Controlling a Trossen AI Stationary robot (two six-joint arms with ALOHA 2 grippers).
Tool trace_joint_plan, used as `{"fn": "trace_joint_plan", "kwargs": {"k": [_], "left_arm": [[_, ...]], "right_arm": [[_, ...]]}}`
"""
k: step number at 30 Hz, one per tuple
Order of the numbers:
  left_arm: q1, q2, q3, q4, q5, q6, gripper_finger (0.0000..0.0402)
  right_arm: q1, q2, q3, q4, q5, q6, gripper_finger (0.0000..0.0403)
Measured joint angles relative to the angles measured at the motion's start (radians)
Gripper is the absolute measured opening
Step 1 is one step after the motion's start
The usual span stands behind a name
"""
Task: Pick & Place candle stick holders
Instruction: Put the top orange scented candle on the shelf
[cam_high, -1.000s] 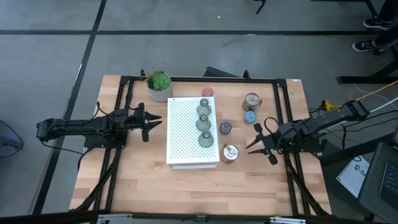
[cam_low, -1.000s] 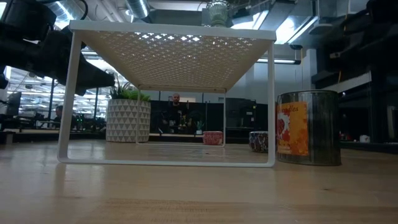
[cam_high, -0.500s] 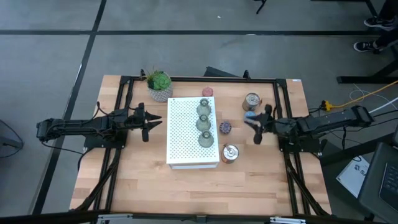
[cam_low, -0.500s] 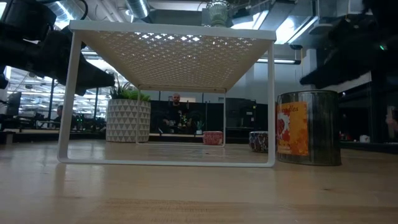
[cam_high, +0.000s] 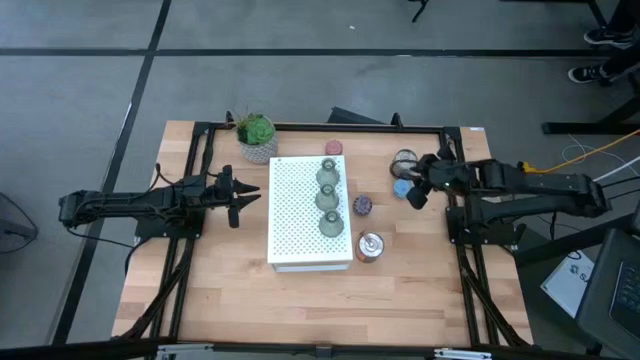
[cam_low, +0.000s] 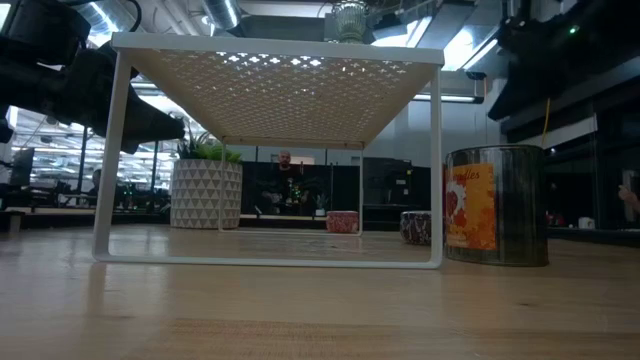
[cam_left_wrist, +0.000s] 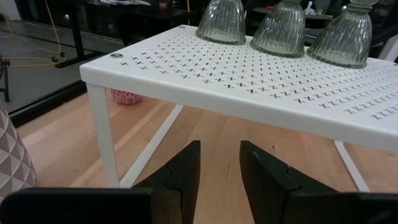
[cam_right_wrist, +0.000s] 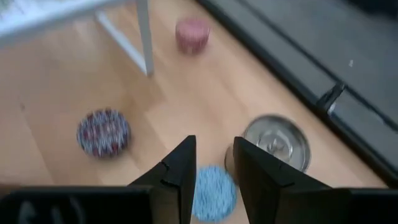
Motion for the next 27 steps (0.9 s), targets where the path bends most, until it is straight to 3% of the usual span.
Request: {"fn": "trace_joint_plan", "kwargs": {"k": [6,11,14,24,27], "left_arm": [[0.000,0.000,0.000,0.000,0.000,0.000,0.0107],[0.000,0.000,0.000,0.000,0.000,0.000,0.0107],[0.000,0.000,0.000,0.000,0.000,0.000,0.0107],[0.000,0.000,0.000,0.000,0.000,0.000,0.0107],[0.000,0.000,0.000,0.000,0.000,0.000,0.0107]], "right_arm": [[-0.140,0.123,0.011,-0.030,-0.139,-0.062,0.0110],[-0.255,0.210,0.011,-0.021,-0.164,-0.141,0.0110],[-0.311,0.250,0.011,0.005,-0.232,-0.196,0.0110],[-0.403,0.372,0.011,0.077,-0.341,-0.352,0.0110],[-0.416,0.407,0.011,0.097,-0.298,-0.361,0.0110]]}}
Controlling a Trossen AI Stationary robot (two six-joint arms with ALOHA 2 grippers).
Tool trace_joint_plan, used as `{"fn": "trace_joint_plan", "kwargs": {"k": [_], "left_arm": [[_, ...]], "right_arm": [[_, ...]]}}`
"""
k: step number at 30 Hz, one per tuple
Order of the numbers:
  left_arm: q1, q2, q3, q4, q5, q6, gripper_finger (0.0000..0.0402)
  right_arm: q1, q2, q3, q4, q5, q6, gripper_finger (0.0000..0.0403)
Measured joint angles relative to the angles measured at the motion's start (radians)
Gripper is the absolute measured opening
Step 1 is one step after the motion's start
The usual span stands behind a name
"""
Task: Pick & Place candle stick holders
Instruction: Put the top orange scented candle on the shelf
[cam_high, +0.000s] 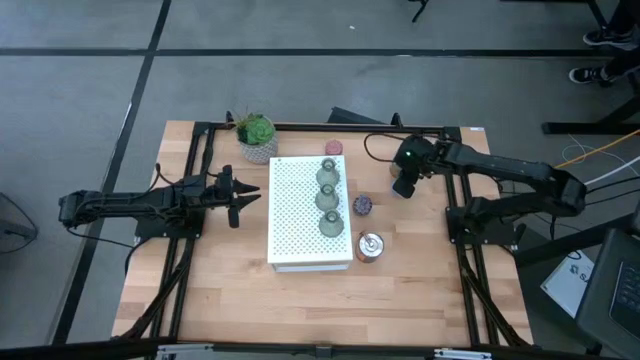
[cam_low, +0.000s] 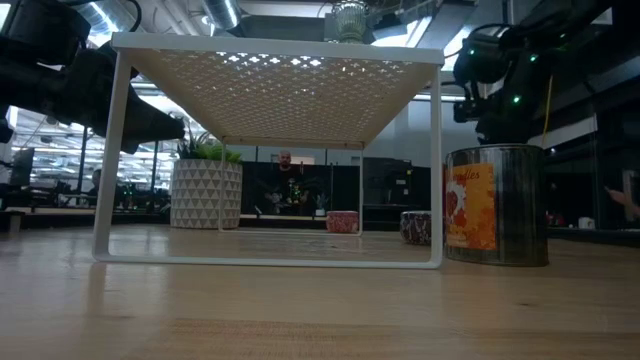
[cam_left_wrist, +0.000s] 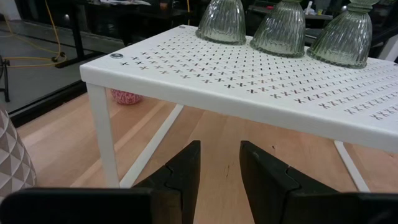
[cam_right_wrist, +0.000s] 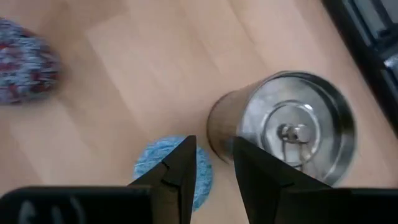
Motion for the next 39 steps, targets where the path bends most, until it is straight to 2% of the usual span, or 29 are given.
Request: {"fn": "trace_joint_plan", "kwargs": {"k": [3,11,15,22,31,39], "left_arm": [[0.000,0.000,0.000,0.000,0.000,0.000,0.0107],[0.000,0.000,0.000,0.000,0.000,0.000,0.0107],[0.000,0.000,0.000,0.000,0.000,0.000,0.0107],[0.000,0.000,0.000,0.000,0.000,0.000,0.0107],[0.000,0.000,0.000,0.000,0.000,0.000,0.0107],[0.000,0.000,0.000,0.000,0.000,0.000,0.0107]], "right_arm": [[-0.005,0.025,0.000,0.003,0.069,0.000,0.0110],[-0.005,0.047,0.000,0.007,0.054,-0.024,0.0110],[-0.004,0.042,0.050,-0.012,-0.001,-0.026,0.0110],[-0.024,0.041,0.137,-0.026,0.063,0.000,0.0110],[-0.095,0.042,0.067,-0.013,0.034,0.004,0.0110],[-0.107,0.042,0.021,0.011,-0.013,0.004,0.0110]]}}
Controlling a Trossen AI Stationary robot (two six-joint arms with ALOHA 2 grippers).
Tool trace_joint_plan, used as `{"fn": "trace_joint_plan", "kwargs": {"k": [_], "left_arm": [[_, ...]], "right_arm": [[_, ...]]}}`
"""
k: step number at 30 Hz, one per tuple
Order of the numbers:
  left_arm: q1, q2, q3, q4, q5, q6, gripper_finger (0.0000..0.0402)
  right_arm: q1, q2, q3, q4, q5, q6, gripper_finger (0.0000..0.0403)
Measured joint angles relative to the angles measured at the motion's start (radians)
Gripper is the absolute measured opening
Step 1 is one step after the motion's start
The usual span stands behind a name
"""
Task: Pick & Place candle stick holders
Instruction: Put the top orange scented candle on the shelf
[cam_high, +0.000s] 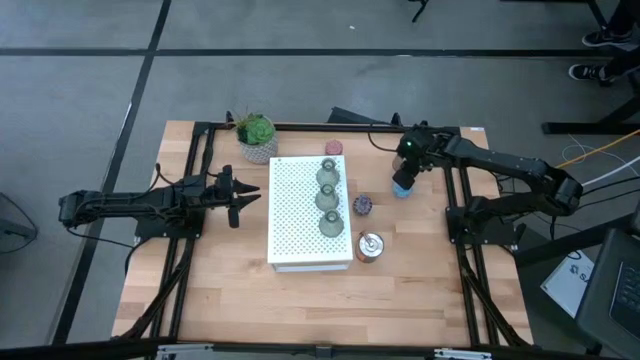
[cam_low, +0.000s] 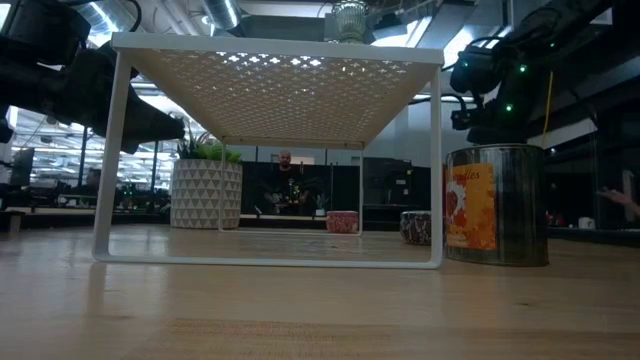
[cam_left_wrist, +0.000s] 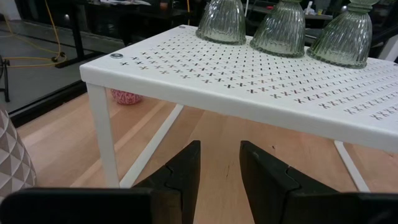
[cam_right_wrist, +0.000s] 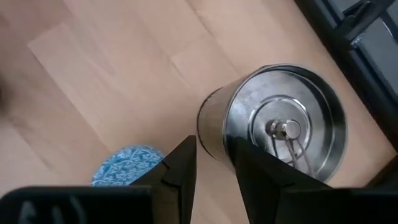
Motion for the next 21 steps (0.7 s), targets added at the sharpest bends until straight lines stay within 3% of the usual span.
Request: {"fn": "trace_joint_plan", "kwargs": {"k": [5,14,21], "left_arm": [[0.000,0.000,0.000,0.000,0.000,0.000,0.0107],[0.000,0.000,0.000,0.000,0.000,0.000,0.0107],[0.000,0.000,0.000,0.000,0.000,0.000,0.0107]], "right_arm": [[-0.001,0.002,-0.001,0.004,0.047,0.000,0.0099],[-0.003,0.054,0.005,0.007,0.058,0.000,0.0019],[-0.001,0.042,0.005,-0.006,-0.009,-0.010,0.0003]]}}
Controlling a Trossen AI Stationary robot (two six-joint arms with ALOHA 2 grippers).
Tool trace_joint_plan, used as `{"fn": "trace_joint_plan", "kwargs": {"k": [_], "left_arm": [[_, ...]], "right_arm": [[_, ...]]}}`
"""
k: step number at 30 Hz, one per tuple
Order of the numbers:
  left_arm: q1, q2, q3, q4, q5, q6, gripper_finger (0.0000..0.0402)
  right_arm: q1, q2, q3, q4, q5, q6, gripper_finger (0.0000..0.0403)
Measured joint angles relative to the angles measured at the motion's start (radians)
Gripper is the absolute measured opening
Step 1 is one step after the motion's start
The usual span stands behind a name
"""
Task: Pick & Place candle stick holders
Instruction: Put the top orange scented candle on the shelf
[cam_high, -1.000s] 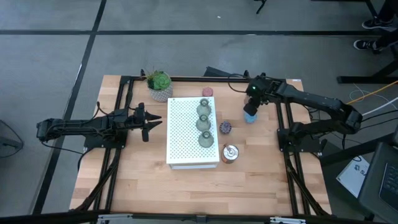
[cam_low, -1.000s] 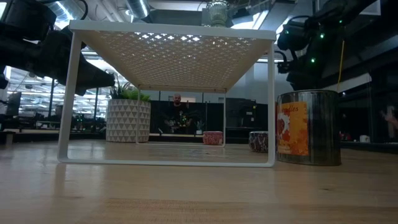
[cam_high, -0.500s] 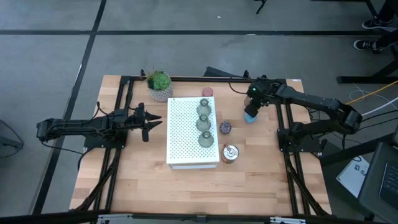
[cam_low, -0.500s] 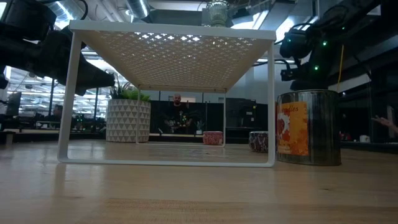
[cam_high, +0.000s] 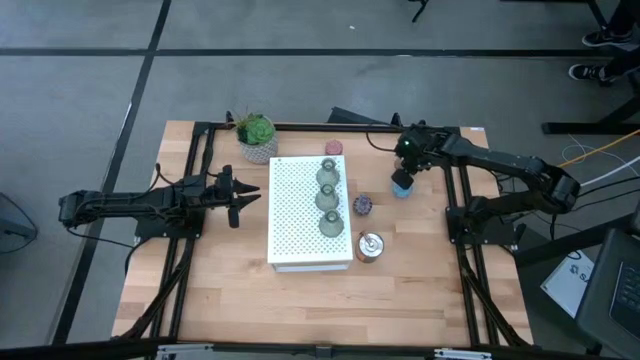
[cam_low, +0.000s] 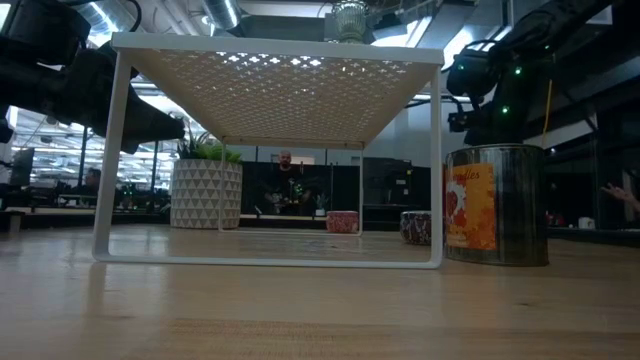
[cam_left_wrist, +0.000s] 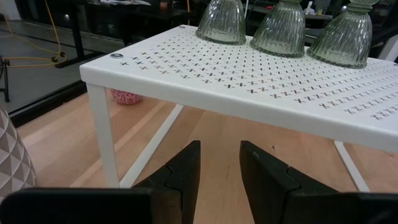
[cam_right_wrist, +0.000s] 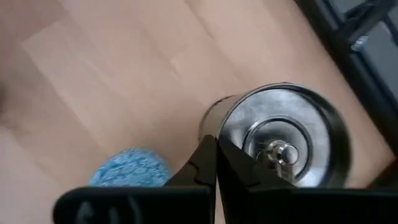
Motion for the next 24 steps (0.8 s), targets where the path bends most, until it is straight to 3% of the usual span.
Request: {"fn": "trace_joint_plan", "kwargs": {"k": [14,24], "left_arm": [[0.000,0.000,0.000,0.000,0.000,0.000,0.0107],[0.000,0.000,0.000,0.000,0.000,0.000,0.0107]], "right_arm": [[0.066,-0.090,-0.009,-0.117,-0.087,-0.009,0.0001],[0.186,-0.108,-0.009,-0.120,-0.165,0.028,0.0000]]}}
